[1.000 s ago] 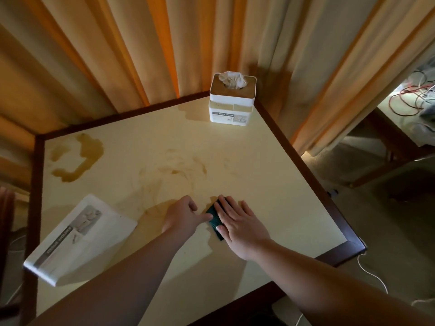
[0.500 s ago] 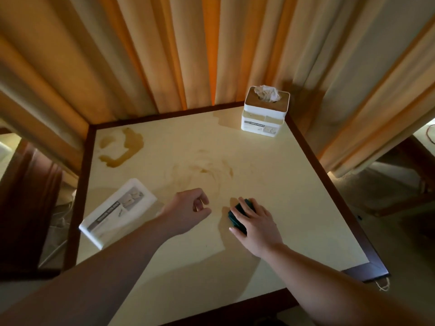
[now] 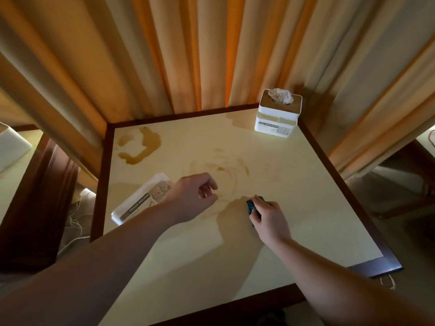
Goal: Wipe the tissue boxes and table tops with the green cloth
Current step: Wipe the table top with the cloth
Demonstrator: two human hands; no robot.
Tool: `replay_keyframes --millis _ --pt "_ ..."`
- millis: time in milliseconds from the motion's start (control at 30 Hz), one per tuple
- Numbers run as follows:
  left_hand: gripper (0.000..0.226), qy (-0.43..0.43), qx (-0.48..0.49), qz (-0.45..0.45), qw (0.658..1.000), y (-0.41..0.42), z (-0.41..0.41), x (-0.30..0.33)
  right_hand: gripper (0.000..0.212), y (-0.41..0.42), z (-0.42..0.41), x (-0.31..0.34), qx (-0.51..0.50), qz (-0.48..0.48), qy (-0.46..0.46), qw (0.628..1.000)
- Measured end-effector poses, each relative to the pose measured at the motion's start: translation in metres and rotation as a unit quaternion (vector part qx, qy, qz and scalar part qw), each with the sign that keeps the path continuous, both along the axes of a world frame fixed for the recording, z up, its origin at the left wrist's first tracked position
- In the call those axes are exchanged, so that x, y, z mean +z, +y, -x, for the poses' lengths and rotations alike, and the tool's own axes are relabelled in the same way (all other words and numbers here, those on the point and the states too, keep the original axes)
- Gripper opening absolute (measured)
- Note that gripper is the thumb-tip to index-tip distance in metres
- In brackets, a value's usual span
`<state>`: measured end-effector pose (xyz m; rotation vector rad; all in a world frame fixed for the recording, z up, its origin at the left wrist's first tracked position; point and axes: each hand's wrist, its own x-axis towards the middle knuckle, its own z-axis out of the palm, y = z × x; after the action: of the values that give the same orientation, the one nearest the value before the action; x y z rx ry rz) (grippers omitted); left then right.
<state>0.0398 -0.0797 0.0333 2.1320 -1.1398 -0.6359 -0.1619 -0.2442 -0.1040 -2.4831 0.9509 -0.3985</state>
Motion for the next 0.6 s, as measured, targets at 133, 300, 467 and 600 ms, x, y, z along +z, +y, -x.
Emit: replay_keyframes --millis 133,300,467,600 --pt "0.006 -0.039 -0.012 0.024 0.999 0.008 -0.022 0.021 0.039 0.012 -0.008 0.007 -0.043 -0.083 0.026 0.995" --pt "0.01 -0.154 -0.024 -0.015 0.988 0.029 -0.058 0.016 0.057 0.032 -0.003 -0.01 0.014 0.025 0.13 0.991" --pt "0.024 -0.169 -0.042 -0.018 0.985 0.046 -0.069 -0.003 0.05 0.041 -0.01 -0.025 -0.038 0.093 0.086 0.991" --pt "0.037 -0.173 -0.079 -0.027 0.981 0.053 -0.074 -0.014 0.052 0.038 -0.006 -0.024 -0.023 0.107 0.041 0.993"
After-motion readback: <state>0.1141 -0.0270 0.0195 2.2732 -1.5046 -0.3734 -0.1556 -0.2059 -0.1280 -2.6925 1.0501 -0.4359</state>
